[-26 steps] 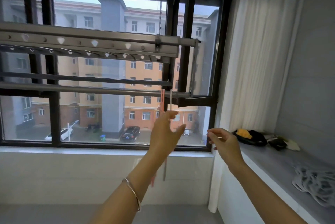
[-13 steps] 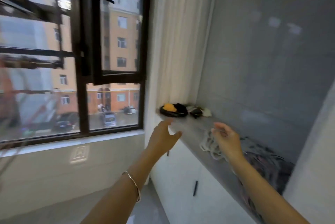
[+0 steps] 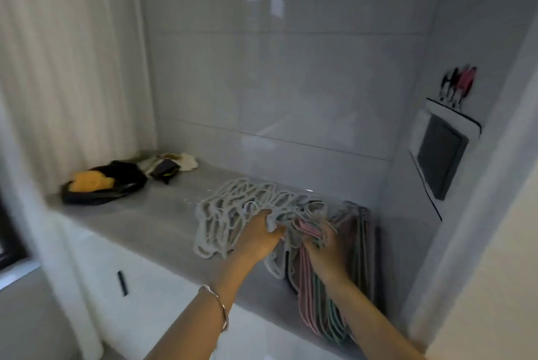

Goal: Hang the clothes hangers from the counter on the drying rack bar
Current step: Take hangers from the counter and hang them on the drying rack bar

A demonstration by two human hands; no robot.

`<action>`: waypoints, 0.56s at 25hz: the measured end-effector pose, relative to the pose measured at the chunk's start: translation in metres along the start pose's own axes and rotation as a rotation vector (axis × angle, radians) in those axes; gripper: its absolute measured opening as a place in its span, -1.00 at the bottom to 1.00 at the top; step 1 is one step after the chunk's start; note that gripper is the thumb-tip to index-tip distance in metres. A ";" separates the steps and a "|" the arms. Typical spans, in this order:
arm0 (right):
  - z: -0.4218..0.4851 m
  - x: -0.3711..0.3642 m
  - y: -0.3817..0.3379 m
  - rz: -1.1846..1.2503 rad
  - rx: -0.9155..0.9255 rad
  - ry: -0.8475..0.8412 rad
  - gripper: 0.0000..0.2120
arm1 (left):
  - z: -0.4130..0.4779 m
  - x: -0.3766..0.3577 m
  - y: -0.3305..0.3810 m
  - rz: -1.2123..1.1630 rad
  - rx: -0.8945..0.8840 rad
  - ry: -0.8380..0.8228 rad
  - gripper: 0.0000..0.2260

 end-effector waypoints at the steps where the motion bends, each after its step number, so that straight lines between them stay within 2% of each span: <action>1: 0.005 0.000 0.011 -0.035 -0.055 0.052 -0.62 | 0.017 -0.009 -0.003 -0.006 -0.012 -0.055 -0.51; 4: 0.013 0.012 0.040 -0.141 -0.332 0.167 -0.55 | 0.050 -0.032 -0.012 -0.031 -0.023 -0.178 -0.61; 7: 0.015 0.016 0.061 -0.226 -0.477 0.201 -0.52 | 0.066 -0.053 -0.019 -0.056 -0.039 -0.279 -0.65; 10: 0.016 0.018 0.065 -0.264 -0.519 0.200 -0.73 | 0.075 -0.064 -0.022 -0.068 -0.038 -0.366 -0.60; 12: 0.015 0.020 0.066 -0.323 -0.486 0.218 -0.78 | 0.082 -0.067 -0.025 -0.079 -0.024 -0.397 -0.56; 14: 0.013 0.022 0.061 -0.371 -0.447 0.256 -0.80 | 0.085 -0.066 -0.025 -0.088 -0.034 -0.406 -0.62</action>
Point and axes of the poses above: each hand's wrist, its own z-axis towards the middle knuckle, its own x-axis out of the back of the hand, y = z × x, the point moved 1 cm from there along z, towards the middle knuckle, and after that the axes turned 4 degrees about -z, right-handed, at the moved point
